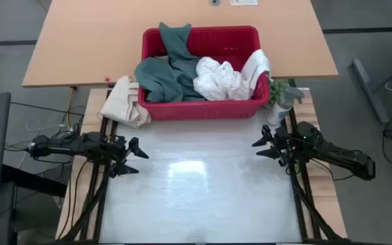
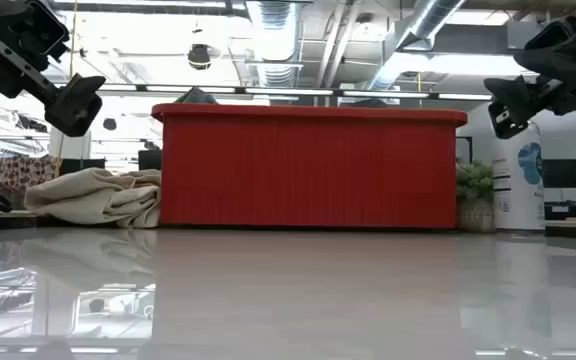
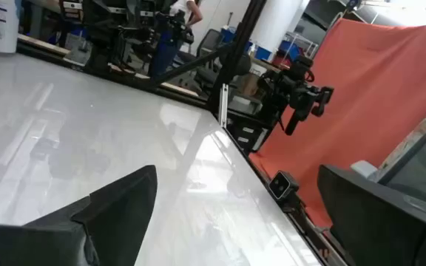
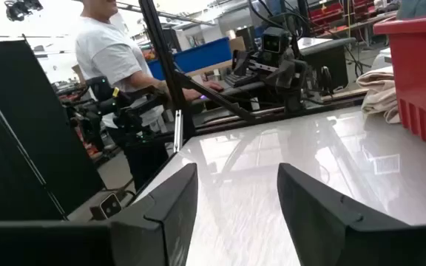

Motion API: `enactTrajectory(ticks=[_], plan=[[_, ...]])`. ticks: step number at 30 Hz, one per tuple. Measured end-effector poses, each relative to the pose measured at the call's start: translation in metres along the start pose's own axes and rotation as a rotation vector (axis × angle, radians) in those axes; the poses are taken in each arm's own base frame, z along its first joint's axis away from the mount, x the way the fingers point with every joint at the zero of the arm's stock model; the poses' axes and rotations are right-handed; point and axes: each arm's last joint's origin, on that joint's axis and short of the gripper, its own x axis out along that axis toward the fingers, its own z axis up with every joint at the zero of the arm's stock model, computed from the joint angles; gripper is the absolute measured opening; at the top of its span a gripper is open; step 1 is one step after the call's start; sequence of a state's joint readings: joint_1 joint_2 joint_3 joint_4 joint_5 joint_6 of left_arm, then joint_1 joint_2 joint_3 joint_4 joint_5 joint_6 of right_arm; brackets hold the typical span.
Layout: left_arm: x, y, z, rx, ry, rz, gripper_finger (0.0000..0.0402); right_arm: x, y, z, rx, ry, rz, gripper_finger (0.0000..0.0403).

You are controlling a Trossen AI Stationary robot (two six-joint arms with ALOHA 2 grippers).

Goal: Fold Laundry from Bin

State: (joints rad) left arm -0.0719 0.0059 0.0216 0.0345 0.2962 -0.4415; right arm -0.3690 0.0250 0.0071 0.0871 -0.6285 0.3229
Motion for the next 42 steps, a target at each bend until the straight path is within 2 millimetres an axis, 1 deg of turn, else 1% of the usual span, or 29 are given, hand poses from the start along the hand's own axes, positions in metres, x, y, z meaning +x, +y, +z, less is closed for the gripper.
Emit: enactTrajectory(ticks=[38, 42], plan=[[0.0000, 0.0000, 0.0000, 0.000, 0.000, 0.000, 0.0361, 0.0000, -0.0001, -0.0001, 0.000, 0.000, 0.000, 0.0211], [0.0000, 0.0006, 0.0003, 0.000, -0.010, 0.022, 0.0361, 0.0000, 0.0000, -0.0001, 0.000, 0.000, 0.000, 0.0211]])
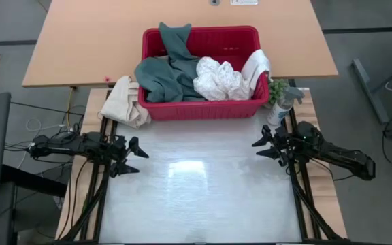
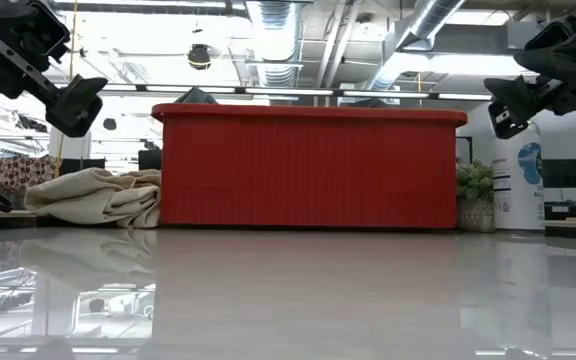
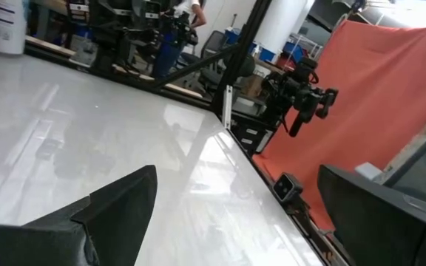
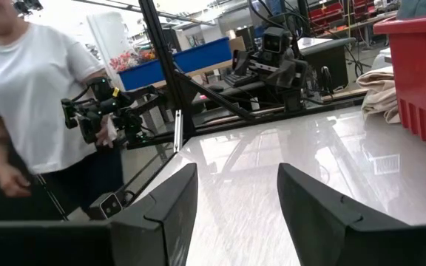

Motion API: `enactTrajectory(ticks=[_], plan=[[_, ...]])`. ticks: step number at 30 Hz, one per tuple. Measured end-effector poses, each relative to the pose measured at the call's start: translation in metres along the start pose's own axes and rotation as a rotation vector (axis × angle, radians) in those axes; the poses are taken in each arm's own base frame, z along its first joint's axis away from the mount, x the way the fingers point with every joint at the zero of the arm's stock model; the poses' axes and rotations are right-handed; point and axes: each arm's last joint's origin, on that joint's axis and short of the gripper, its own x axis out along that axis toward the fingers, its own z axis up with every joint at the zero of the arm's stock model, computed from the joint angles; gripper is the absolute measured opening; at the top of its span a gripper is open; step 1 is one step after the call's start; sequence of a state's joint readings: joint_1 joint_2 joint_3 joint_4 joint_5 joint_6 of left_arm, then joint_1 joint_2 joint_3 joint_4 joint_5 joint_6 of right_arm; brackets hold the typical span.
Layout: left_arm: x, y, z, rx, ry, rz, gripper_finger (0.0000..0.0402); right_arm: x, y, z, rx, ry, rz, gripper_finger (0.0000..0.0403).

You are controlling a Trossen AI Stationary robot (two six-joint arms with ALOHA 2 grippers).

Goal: Fold Laundry from Bin

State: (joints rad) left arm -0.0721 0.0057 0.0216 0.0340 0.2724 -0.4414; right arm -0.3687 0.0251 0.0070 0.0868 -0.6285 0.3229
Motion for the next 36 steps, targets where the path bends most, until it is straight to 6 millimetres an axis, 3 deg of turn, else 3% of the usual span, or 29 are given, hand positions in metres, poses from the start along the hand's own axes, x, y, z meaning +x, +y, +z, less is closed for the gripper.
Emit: enactTrajectory(ticks=[8, 17, 31, 36], plan=[[0.000, 0.004, 0.000, -0.002, -0.041, 0.128, 0.0361, 0.000, 0.000, 0.000, 0.000, 0.000, 0.000, 0.0211], [-0.001, 0.007, 0.000, -0.273, -0.100, 0.210, 0.0361, 0.000, 0.000, 0.000, 0.000, 0.000, 0.000, 0.0211], [-0.004, 0.015, 0.006, -0.386, -0.337, 0.467, 0.0361, 0.000, 0.000, 0.000, -0.024, -0.001, 0.000, 0.0211], [-0.006, 0.017, 0.008, -0.480, -0.455, 0.546, 0.0361, 0.000, 0.000, 0.000, 0.071, -0.002, 0.000, 0.0211]])
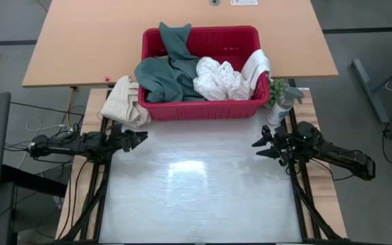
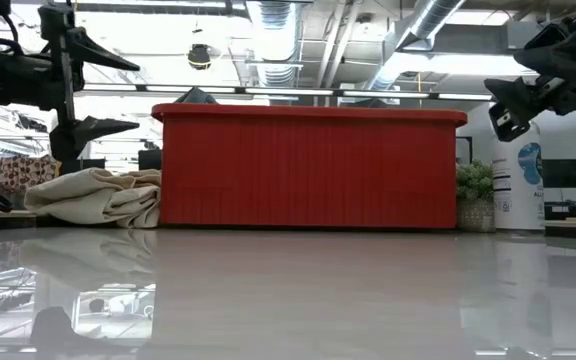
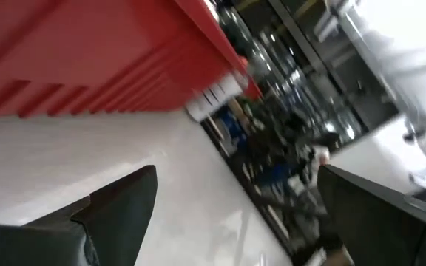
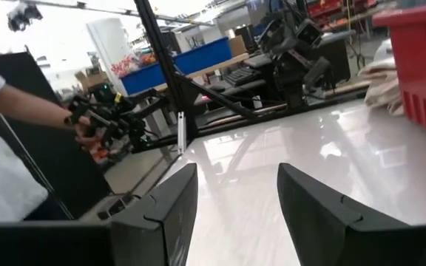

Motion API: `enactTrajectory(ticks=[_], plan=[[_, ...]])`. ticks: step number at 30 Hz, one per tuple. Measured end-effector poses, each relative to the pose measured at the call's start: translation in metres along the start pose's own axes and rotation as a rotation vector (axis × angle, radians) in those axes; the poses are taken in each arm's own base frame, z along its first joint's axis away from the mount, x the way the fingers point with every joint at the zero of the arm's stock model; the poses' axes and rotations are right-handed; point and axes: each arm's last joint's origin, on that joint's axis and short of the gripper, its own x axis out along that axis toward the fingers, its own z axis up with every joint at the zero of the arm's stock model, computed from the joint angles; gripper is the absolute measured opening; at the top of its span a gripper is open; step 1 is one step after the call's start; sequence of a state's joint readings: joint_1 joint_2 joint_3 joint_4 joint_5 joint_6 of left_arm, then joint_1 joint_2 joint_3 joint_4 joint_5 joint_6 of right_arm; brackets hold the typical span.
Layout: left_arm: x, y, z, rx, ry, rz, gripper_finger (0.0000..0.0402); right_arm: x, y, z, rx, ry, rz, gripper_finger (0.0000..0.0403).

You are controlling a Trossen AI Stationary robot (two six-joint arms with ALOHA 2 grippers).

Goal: Fold Laundry from Bin
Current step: Put the white shirt in the center of the table

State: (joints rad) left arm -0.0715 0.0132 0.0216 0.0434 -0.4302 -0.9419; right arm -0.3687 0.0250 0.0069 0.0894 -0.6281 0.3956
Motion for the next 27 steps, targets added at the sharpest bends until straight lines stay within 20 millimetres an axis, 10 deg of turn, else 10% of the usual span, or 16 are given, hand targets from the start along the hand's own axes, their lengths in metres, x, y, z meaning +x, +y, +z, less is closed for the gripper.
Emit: enactTrajectory(ticks=[27], plan=[[-0.002, -0.011, 0.013, -0.215, -0.175, -0.076, 0.0361, 0.000, -0.004, 0.004, 0.321, -0.107, -0.140, 0.0211]])
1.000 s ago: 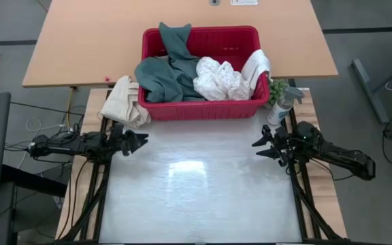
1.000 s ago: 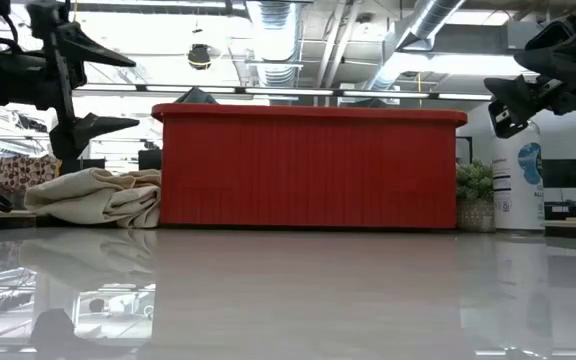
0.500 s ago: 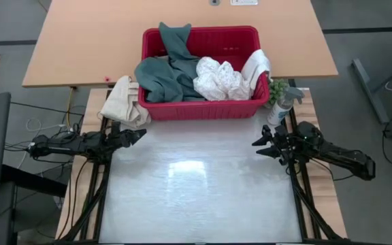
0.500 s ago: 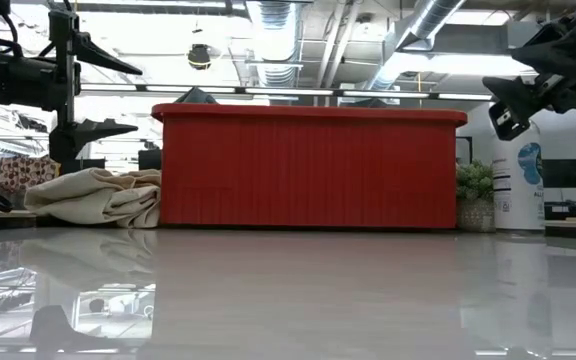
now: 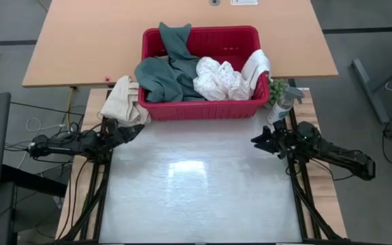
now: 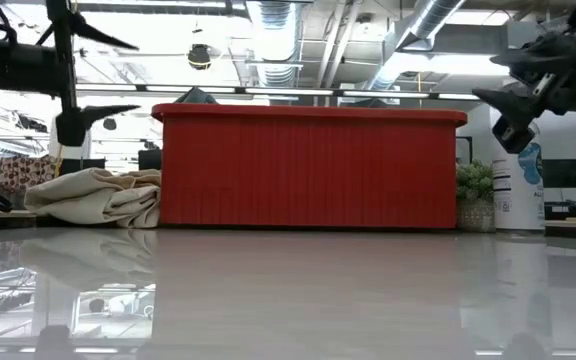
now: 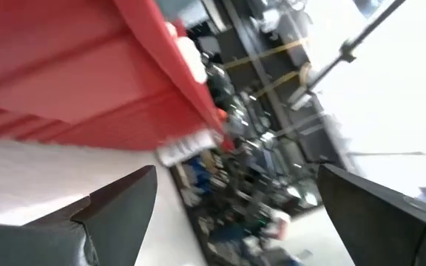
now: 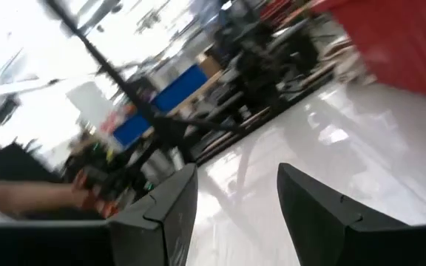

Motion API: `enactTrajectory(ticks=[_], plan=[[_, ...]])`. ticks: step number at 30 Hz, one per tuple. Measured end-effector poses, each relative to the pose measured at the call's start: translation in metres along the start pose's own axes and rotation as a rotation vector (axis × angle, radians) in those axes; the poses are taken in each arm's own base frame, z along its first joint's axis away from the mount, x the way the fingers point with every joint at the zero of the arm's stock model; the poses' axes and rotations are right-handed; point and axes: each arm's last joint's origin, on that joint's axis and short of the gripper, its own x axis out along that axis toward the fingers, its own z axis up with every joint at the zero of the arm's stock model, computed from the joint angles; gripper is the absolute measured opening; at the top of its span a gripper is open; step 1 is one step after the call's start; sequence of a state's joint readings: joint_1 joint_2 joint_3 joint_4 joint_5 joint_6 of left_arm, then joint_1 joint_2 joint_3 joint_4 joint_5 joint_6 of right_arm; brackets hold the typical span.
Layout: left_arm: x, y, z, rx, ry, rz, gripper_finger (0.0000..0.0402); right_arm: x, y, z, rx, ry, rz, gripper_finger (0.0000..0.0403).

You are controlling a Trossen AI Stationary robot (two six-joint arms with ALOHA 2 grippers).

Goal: Fold Laundry from Bin
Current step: Put the white shirt in the center of the table

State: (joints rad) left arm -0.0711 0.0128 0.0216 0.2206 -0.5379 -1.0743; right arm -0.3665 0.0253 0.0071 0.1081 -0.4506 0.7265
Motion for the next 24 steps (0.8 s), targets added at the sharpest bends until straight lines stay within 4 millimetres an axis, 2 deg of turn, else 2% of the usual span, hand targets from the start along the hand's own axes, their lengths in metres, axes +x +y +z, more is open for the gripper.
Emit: enactTrajectory(ticks=[5, 9, 14, 17, 21, 24], plan=[[-0.002, -0.016, 0.008, -0.066, -0.040, -0.177, 0.0361, -0.001, 0.000, 0.009, 0.125, -0.185, -0.089, 0.0211], [-0.006, -0.035, 0.022, -0.012, -0.163, -0.288, 0.0361, -0.004, 0.014, 0.025, 0.073, -0.360, -0.017, 0.0211], [-0.010, -0.073, 0.046, 0.101, -0.259, -0.338, 0.0361, -0.016, 0.045, 0.059, -0.058, -0.564, -0.027, 0.0211], [-0.006, -0.101, 0.058, 0.195, -0.271, -0.352, 0.0361, -0.021, 0.065, 0.079, -0.152, -0.617, -0.074, 0.0211], [0.011, -0.137, 0.065, 0.342, -0.243, -0.299, 0.0361, -0.025, 0.096, 0.114, -0.310, -0.648, -0.179, 0.0211], [0.030, -0.162, 0.067, 0.445, -0.204, -0.229, 0.0361, -0.021, 0.117, 0.144, -0.427, -0.631, -0.306, 0.0211]])
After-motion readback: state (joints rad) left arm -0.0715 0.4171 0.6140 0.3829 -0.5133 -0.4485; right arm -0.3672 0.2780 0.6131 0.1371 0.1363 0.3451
